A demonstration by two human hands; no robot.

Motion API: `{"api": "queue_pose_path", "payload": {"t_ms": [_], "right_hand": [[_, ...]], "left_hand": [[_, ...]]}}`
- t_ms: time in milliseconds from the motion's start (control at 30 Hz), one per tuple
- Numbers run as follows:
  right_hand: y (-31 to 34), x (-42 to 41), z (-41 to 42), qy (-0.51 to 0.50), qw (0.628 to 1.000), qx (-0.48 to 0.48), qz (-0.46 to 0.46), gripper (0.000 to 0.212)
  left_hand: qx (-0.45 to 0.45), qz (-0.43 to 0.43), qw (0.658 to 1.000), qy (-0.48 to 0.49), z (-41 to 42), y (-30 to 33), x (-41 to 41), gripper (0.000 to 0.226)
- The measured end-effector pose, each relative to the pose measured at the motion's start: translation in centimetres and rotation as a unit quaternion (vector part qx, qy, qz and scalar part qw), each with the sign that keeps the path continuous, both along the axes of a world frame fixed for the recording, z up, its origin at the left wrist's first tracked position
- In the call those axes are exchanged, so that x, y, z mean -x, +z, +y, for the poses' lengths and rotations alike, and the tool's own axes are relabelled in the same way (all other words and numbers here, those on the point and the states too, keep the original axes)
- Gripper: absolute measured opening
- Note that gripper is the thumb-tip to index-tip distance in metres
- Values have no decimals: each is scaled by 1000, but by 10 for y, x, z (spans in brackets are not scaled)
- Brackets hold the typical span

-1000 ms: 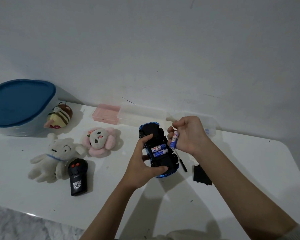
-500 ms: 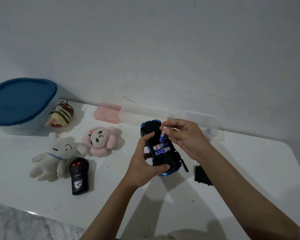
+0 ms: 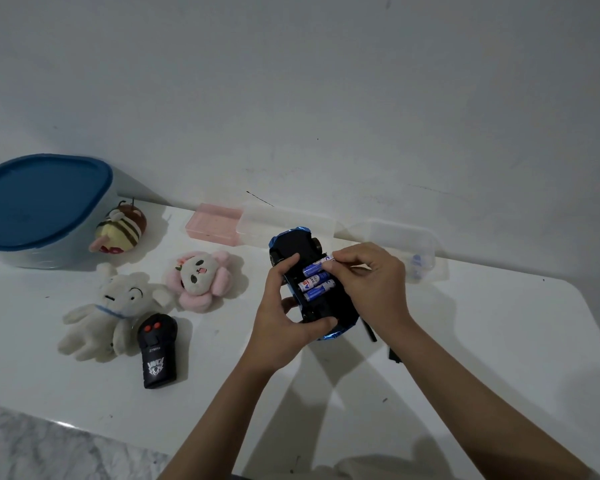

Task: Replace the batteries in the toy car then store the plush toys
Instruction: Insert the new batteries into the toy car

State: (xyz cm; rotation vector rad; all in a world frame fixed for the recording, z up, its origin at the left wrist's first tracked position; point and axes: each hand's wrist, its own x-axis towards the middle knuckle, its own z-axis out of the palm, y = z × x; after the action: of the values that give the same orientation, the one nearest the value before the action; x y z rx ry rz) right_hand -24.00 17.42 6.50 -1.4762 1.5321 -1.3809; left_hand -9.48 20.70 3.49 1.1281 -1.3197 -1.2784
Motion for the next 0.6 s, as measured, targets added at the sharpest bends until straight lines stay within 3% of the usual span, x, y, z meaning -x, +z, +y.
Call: {"api": "queue_pose_path", "payload": {"t_ms": [333,600], "right_hand": [[0,-3,2,15,997,-19,67,10],[-1,18,4,73,977,-200,-6,19]], "left_hand": [[15,-7,1000,-23,8,5,0,89],[-18,-63,993,-96,22,-6,-7,90]]}}
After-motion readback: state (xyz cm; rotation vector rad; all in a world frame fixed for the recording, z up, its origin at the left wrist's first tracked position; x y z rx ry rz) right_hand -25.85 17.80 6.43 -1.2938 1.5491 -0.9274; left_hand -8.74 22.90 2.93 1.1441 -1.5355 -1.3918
